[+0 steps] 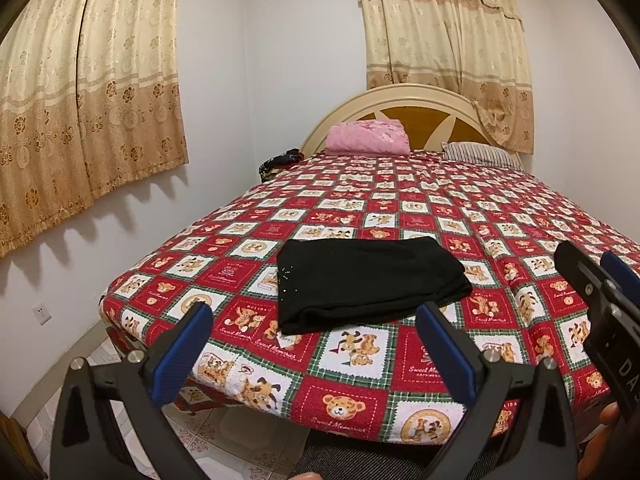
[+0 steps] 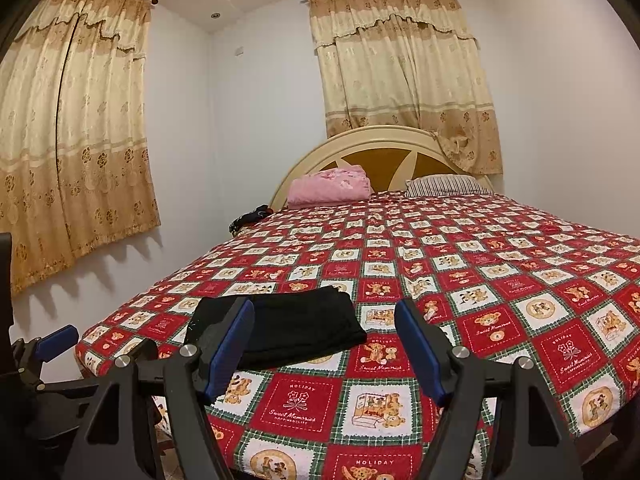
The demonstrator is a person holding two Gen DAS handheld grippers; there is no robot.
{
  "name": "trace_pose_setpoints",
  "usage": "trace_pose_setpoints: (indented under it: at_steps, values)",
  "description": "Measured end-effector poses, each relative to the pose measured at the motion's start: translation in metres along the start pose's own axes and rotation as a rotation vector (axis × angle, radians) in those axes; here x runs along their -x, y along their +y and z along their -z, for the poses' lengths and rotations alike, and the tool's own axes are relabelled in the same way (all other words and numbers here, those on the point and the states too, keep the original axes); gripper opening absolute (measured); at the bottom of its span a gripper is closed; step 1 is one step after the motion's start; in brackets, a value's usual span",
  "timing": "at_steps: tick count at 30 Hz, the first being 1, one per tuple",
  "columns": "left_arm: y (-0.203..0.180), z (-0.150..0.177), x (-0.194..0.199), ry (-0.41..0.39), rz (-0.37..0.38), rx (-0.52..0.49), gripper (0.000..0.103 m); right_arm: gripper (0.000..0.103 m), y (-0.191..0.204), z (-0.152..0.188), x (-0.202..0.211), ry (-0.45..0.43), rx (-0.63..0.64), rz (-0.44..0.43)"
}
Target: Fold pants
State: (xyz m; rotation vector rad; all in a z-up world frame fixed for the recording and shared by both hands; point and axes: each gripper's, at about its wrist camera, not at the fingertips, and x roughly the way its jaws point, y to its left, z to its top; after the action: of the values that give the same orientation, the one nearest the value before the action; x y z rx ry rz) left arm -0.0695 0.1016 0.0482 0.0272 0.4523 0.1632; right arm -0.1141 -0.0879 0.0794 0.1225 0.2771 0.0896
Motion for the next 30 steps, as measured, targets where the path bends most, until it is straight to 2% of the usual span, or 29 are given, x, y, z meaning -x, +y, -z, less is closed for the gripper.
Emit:
trace_pose_setpoints:
  at_steps: [25, 30]
  values:
    - [0.0002, 0.0054, -0.0038, 0.019, 0.012, -0.01, 0.103, 0.074, -0.0004, 0.0035, -0.002, 0.013, -0.001, -0.002]
    - [0.0, 0.0051, -0.0062, 0.028, -0.006, -0.013, 0.103, 0.074, -0.0007, 0.0051, -0.0036, 0.017, -0.002, 0.002]
